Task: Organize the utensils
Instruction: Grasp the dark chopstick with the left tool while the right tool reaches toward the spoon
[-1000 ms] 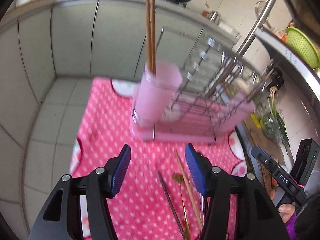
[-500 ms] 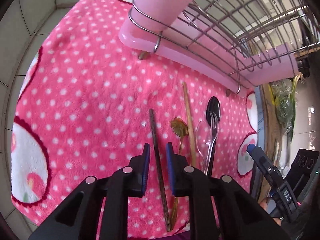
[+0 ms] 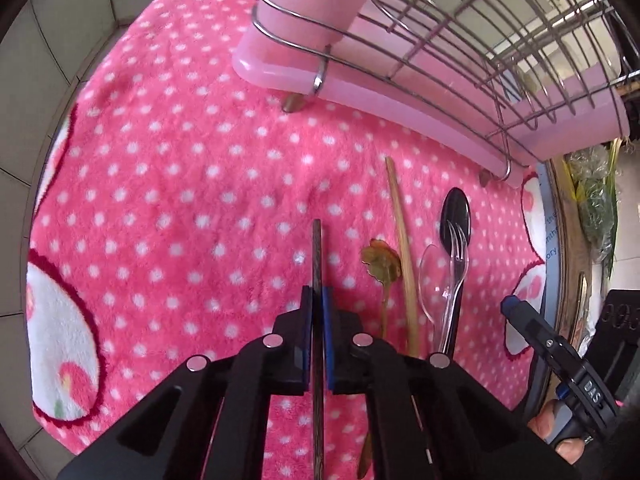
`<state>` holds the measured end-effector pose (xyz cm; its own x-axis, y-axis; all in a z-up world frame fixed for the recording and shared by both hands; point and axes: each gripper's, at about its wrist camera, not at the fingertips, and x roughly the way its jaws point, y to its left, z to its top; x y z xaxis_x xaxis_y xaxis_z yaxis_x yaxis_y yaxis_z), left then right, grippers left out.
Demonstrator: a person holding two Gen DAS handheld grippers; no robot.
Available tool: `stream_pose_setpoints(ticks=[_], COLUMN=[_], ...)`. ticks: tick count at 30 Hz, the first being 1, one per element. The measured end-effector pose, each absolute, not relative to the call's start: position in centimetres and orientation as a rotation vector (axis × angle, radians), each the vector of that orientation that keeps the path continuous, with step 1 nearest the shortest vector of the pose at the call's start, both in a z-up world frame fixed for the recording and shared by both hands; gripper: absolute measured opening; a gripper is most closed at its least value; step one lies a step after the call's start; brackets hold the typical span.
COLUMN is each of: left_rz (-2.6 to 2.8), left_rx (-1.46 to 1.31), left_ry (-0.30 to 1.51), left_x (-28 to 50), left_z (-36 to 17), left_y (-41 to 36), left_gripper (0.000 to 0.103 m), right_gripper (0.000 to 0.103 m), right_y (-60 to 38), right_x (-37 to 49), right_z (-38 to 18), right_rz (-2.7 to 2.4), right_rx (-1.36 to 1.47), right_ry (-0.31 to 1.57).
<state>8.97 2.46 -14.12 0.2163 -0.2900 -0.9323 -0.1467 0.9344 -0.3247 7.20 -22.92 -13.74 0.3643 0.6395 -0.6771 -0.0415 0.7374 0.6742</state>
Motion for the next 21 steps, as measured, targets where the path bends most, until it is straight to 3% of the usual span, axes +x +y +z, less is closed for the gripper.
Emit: stream_pose_setpoints(ticks=[3, 20, 21], left_rz=[-0.102, -0.167, -0.168], left_rx=[-0.389, -0.461, -0.461], left_ry=[1.334, 1.271, 1.267], left_x=[8.5, 7.6, 7.6], left_z=[-13.6, -12.7, -12.6], left_y=[3.9, 8.0, 8.1], left_gripper=[0.004, 0.004, 0.004], right_gripper=[0.025, 0.024, 0.008], right_y=[-22.8, -17.9, -17.9], right_x=[8.0, 14.9, 14.7], right_z=[-13.9, -15.1, -15.0], right_rz=[0.466, 0.388, 0.384], right_rx=[0.635, 0.423, 0.410], right_ry=[1.138, 1.168, 1.153])
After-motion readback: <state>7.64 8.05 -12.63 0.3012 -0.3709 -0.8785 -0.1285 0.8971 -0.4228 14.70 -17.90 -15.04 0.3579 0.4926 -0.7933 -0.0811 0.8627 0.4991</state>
